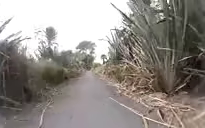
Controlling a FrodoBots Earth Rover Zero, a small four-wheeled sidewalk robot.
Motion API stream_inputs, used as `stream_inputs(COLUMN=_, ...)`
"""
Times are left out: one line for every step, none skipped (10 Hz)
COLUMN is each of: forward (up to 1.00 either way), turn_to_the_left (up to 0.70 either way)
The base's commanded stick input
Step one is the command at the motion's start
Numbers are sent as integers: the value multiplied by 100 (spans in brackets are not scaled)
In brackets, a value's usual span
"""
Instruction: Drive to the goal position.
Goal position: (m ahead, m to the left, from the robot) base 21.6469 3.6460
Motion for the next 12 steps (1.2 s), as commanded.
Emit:
stream_inputs(forward=100, turn_to_the_left=35)
stream_inputs(forward=100, turn_to_the_left=13)
stream_inputs(forward=100, turn_to_the_left=4)
stream_inputs(forward=100, turn_to_the_left=0)
stream_inputs(forward=100, turn_to_the_left=0)
stream_inputs(forward=100, turn_to_the_left=0)
stream_inputs(forward=100, turn_to_the_left=0)
stream_inputs(forward=100, turn_to_the_left=0)
stream_inputs(forward=100, turn_to_the_left=0)
stream_inputs(forward=100, turn_to_the_left=7)
stream_inputs(forward=100, turn_to_the_left=19)
stream_inputs(forward=100, turn_to_the_left=31)
